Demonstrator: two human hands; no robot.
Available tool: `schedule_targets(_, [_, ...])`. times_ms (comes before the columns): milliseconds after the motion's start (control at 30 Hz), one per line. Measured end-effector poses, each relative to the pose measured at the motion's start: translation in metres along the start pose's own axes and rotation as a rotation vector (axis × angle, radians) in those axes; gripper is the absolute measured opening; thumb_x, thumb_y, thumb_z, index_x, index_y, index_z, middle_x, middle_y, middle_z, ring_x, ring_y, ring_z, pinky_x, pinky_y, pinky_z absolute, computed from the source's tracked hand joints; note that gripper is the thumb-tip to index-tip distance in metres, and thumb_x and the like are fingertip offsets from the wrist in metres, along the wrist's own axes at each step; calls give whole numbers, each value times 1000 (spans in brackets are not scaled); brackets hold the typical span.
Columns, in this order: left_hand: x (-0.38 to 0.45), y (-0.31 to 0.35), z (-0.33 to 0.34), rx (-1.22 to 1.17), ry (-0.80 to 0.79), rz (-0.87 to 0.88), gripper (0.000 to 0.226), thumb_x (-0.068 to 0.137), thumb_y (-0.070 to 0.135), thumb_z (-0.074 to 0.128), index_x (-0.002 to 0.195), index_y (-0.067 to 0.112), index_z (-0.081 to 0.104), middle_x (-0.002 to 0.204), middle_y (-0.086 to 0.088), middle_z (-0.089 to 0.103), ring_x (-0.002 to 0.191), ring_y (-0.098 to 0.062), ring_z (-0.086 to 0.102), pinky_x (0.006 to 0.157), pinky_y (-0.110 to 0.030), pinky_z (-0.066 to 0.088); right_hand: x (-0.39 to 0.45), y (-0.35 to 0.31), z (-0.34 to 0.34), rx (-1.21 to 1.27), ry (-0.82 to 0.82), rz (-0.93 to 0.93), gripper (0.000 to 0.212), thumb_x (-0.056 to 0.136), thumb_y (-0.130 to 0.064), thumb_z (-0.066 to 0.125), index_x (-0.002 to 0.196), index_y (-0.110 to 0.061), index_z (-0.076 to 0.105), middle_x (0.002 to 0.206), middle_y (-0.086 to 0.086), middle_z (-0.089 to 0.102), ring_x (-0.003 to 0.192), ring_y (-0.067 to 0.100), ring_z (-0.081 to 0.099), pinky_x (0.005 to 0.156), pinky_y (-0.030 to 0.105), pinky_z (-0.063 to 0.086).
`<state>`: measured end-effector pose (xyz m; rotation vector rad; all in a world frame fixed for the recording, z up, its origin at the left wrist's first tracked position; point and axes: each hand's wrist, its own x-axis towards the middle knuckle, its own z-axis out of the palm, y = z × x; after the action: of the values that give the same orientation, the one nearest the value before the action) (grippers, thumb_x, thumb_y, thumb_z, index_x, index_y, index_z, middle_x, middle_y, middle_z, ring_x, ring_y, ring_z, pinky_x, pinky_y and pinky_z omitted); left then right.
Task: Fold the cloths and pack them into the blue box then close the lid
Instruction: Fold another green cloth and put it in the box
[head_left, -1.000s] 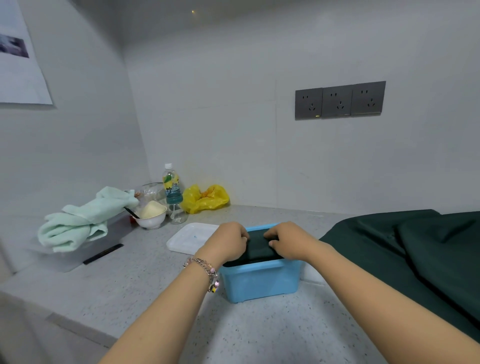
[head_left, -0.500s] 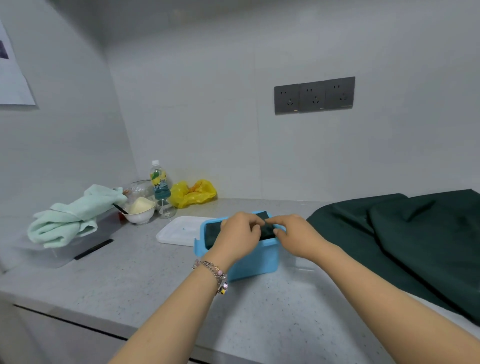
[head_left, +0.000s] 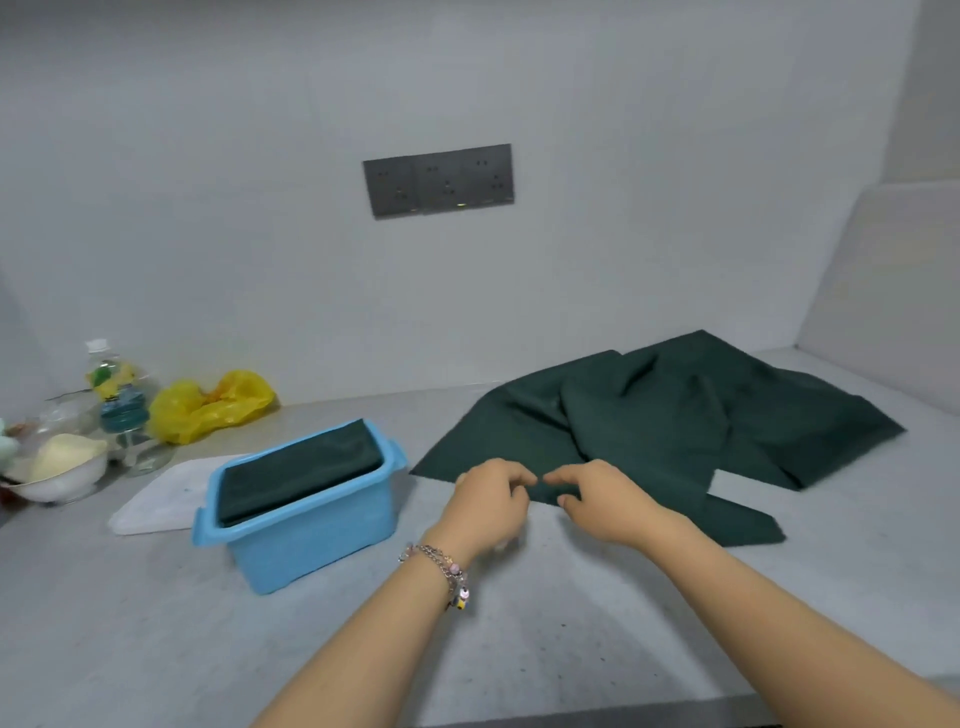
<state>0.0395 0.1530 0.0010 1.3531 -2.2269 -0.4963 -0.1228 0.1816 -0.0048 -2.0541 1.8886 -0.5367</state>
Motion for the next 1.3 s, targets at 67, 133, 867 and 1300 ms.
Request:
schedule_targets(67, [8,3,18,58,-94,19,39,92,13,42,129,14,56,137,-2,52,130,-19,44,111,-33,30,-6,22,1,-38,-10,62,41,95,-22,45,136,-24,48,140,3,48,128,23,44,107,34,36])
schedule_targets(133, [13,4,33,118,-215,12,46,96,16,36,141,13,41,151,-5,34,141,-19,26,115,-33,20,-13,39,5,-88,-28,80,41,96,-26,42,137,-23,46,140,1,49,127,23,45,106,31,36])
schedule_targets(867, [-62,-10,20,1,-379,69,60,77,51,69,133,38,50,147,18,35,134,0,32,104,-13,21,-101,27,14,-494,210,-7,11,97,-30,38,95,-23,46,109,-1,58,97,21,56,68,29,33])
schedule_targets(1300, [-115,15,11,15,-120,77,10,86,30,64,83,23,70,84,15,66,75,-1,57,71,-19,45,-153,18,11,-245,302,122,19,95,-41,44,83,-26,47,85,-6,65,74,18,53,60,28,35])
